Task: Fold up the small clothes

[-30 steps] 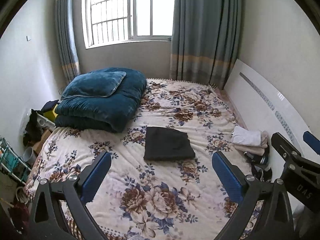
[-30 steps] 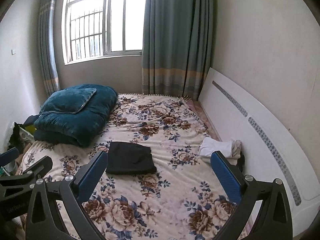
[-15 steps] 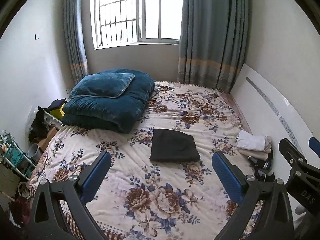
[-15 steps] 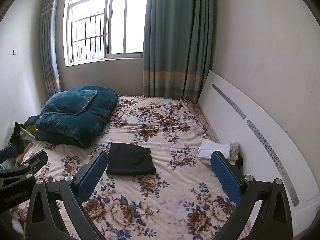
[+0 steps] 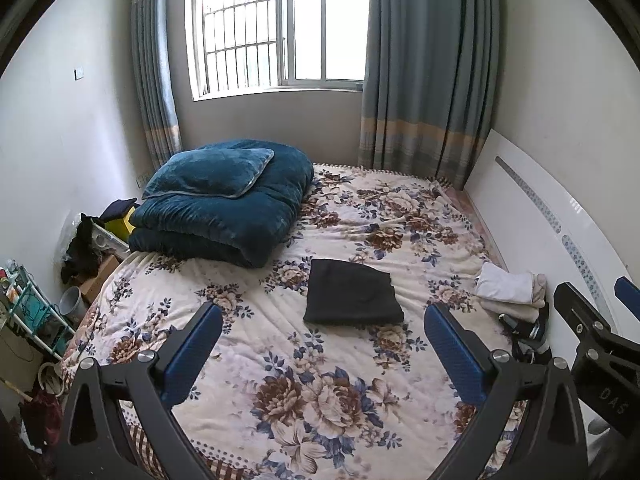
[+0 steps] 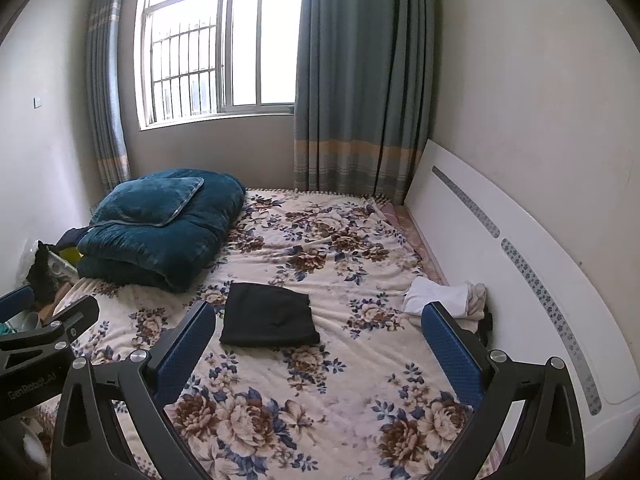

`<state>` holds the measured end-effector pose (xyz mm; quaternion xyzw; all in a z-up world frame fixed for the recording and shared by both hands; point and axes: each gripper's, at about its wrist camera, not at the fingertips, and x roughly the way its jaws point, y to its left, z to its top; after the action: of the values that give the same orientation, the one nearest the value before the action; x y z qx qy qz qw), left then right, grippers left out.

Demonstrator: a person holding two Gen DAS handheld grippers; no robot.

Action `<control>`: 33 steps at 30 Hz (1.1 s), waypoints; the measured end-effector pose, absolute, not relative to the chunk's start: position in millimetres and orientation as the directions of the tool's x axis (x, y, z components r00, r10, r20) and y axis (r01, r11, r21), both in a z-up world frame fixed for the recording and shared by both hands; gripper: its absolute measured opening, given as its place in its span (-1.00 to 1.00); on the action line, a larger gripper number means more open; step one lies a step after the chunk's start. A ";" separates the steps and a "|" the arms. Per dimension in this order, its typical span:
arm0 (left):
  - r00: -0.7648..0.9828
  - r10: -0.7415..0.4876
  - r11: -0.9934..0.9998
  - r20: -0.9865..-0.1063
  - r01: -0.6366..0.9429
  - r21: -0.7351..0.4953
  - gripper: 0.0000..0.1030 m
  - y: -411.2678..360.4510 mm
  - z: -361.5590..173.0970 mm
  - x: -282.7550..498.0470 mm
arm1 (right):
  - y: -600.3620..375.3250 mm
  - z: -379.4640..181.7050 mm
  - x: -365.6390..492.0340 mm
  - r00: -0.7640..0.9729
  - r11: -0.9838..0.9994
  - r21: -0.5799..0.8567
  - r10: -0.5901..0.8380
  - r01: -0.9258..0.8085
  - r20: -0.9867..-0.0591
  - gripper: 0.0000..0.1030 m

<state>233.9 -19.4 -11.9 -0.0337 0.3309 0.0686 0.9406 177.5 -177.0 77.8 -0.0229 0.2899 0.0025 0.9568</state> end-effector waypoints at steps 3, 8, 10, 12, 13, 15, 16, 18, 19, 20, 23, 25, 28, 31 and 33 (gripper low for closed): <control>0.772 0.110 0.988 -0.626 -0.154 -0.017 1.00 -18.4 -10.3 233.0 | -178.0 76.6 177.7 0.831 0.999 -0.039 -0.006 -0.019 -0.557 1.00; 0.772 0.110 0.988 -0.626 -0.153 -0.015 1.00 -17.9 -10.4 233.1 | -178.9 74.5 177.2 0.829 0.999 -0.039 -0.003 -0.023 -0.559 1.00; 0.771 0.107 0.988 -0.628 -0.151 -0.017 1.00 -17.9 -10.4 232.4 | -177.8 73.9 177.1 0.829 0.999 -0.038 -0.001 -0.025 -0.559 1.00; 0.771 0.110 0.988 -0.627 -0.153 -0.016 1.00 -17.8 -9.9 232.1 | -178.2 73.4 176.1 0.829 0.999 -0.036 0.000 -0.024 -0.560 1.00; 0.771 0.110 0.988 -0.628 -0.155 -0.017 1.00 -18.0 -10.0 232.0 | -177.5 73.1 176.1 0.828 0.999 -0.033 0.003 -0.026 -0.561 1.00; 0.772 0.109 0.988 -0.627 -0.153 -0.016 1.00 -17.9 -9.9 232.2 | -176.7 71.3 176.0 0.827 0.999 -0.033 0.007 -0.031 -0.563 1.00; 0.772 0.109 0.988 -0.626 -0.153 -0.016 1.00 -17.6 -9.8 231.9 | -176.9 71.3 175.1 0.827 0.999 -0.032 0.005 -0.028 -0.562 1.00; 0.772 0.110 0.988 -0.626 -0.153 -0.016 1.00 -17.4 -9.8 232.7 | -175.8 71.9 175.3 0.828 0.999 -0.029 0.009 -0.030 -0.561 1.00; 0.773 0.110 0.988 -0.625 -0.154 -0.016 1.00 -16.5 -9.3 232.5 | -175.4 71.6 175.7 0.828 0.999 -0.030 0.010 -0.032 -0.561 1.00; 0.773 0.109 0.988 -0.625 -0.153 -0.017 1.00 -16.4 -9.2 232.3 | -175.5 71.5 175.3 0.828 0.999 -0.029 0.010 -0.032 -0.561 1.00; 0.775 0.110 0.988 -0.623 -0.153 -0.016 1.00 -15.4 -7.1 233.2 | -175.3 71.4 176.4 0.828 0.999 -0.029 0.012 -0.035 -0.560 1.00; 0.776 0.111 0.988 -0.621 -0.154 -0.016 1.00 -14.8 -6.3 233.7 | -174.7 71.8 177.3 0.828 0.999 -0.024 0.017 -0.037 -0.560 1.00; 0.776 0.112 0.988 -0.620 -0.155 -0.016 1.00 -13.3 -4.4 235.8 | -175.1 71.6 176.5 0.828 0.999 -0.027 0.016 -0.037 -0.560 1.00; 0.776 0.112 0.988 -0.620 -0.155 -0.017 1.00 -11.8 -4.0 237.7 | -174.8 72.0 177.2 0.828 0.999 -0.027 0.017 -0.038 -0.561 1.00; 0.776 0.110 0.988 -0.621 -0.153 -0.016 1.00 -11.4 -4.0 237.9 | -174.8 72.1 177.2 0.828 0.999 -0.026 0.016 -0.037 -0.561 1.00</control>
<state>237.9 -11.4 -4.0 -0.0325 0.3271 0.0698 0.9419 177.2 -174.8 72.1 -0.0179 0.2931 0.0141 0.9558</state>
